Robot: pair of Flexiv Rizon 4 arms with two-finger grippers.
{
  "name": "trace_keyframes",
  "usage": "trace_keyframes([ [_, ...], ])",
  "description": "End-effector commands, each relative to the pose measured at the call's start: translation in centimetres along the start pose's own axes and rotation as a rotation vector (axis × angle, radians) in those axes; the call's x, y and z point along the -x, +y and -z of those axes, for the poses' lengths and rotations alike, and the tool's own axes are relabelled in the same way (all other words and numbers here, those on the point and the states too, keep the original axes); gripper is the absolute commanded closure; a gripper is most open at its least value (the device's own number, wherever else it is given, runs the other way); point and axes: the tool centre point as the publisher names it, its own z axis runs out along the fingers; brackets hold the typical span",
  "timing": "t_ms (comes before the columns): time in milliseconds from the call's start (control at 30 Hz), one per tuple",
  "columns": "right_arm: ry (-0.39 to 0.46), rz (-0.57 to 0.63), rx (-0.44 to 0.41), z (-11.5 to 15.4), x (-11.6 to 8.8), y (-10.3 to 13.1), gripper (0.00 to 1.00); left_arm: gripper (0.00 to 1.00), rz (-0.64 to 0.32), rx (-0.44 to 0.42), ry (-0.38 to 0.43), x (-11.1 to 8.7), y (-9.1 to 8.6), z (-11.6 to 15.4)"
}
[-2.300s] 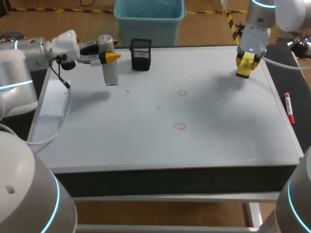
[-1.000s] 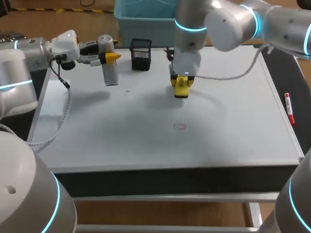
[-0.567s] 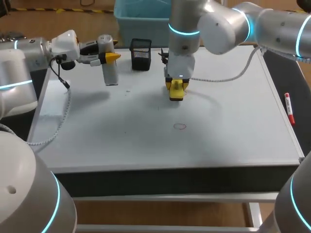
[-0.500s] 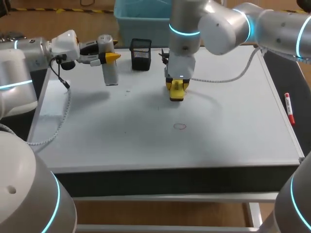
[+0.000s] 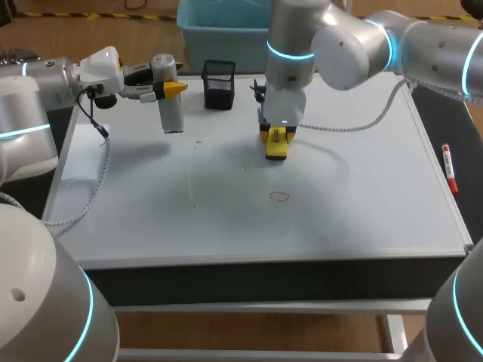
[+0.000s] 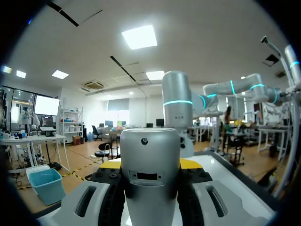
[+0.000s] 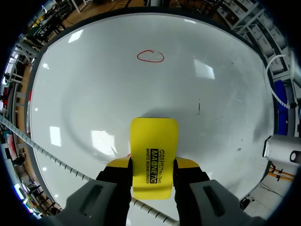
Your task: Pick up the inspection probe, press it on each red-marked spot on the whiteboard one by one, put down the probe, pick up the eraser, and wipe off all the red marks.
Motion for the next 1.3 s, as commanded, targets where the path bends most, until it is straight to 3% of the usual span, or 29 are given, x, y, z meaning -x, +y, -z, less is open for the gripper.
trace_keyframes([
  [33,0.004,0.001,-0.002,-0.2,-0.2,-0.1,1.0,1.0,-0.001,-0.001,-0.002,0.0,-0.1,0.0],
  [500,0.022,-0.035,-0.004,-0.8,-1.8,0.0,1.0,1.0,-0.001,-0.001,-0.002,0.0,-0.1,0.0],
  [1033,0.041,-0.114,-0.016,-0.4,-5.8,-0.2,1.0,1.0,-0.001,-0.001,-0.002,0.0,-0.1,0.0],
  [1300,0.039,-0.136,-0.027,0.1,-6.8,-0.1,1.0,1.0,-0.001,-0.001,-0.002,0.0,-0.1,0.0],
])
